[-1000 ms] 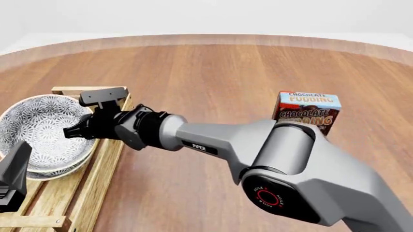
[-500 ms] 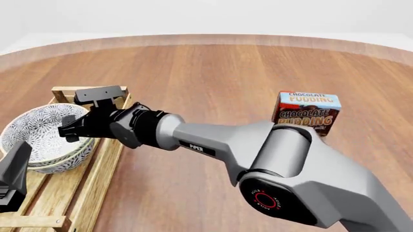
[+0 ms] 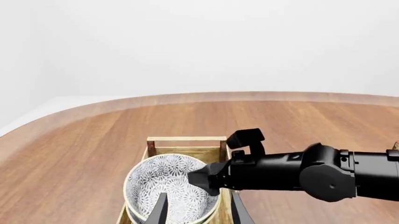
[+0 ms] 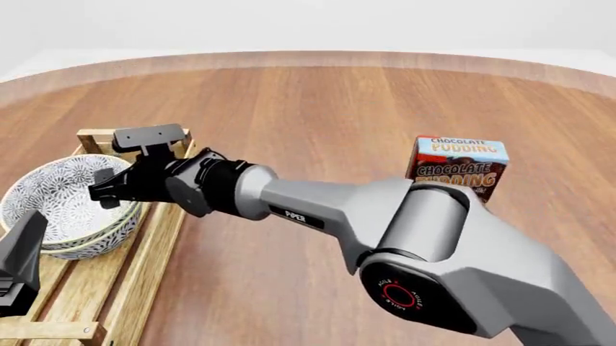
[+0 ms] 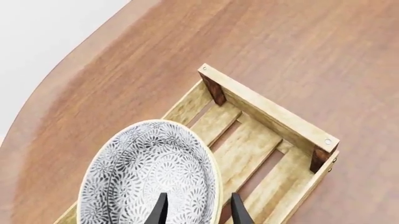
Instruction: Stack the left bowl on the right bowl and place them in the tray.
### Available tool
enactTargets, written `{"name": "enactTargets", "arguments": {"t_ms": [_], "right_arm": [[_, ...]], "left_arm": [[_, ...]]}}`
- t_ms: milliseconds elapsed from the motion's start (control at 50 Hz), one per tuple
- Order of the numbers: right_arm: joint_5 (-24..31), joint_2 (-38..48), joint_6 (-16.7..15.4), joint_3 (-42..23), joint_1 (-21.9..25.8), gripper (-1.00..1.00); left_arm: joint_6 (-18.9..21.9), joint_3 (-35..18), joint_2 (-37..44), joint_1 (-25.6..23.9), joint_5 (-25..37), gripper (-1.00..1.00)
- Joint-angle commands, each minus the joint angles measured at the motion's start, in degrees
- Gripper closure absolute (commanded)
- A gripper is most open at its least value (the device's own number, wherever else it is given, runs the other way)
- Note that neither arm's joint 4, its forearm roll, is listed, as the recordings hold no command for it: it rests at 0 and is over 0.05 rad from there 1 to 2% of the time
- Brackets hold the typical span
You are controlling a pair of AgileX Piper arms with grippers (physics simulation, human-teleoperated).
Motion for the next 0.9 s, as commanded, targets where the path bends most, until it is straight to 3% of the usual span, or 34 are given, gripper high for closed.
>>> {"name": "enactTargets", "arguments": {"t_ms": [20, 180, 500, 900], "right_arm": [[0.74, -2.34, -0.78, 0.8, -0.91, -1.0], [1.14, -6.57, -2.14, 2.98, -1.46, -1.0], [0.23, -21.42, -9.05, 12.05, -4.58, -1.0], [-5.61, -37.1, -10.62, 27.09, -6.84, -1.0]], "left_arm": [[0.0, 0.0, 0.0, 0.0, 0.0, -1.0], [0.0, 0.0, 0.0, 0.0, 0.0, -1.0], [0.0, 0.0, 0.0, 0.0, 0.0, -1.0], [0.0, 0.0, 0.0, 0.0, 0.0, -1.0]]}}
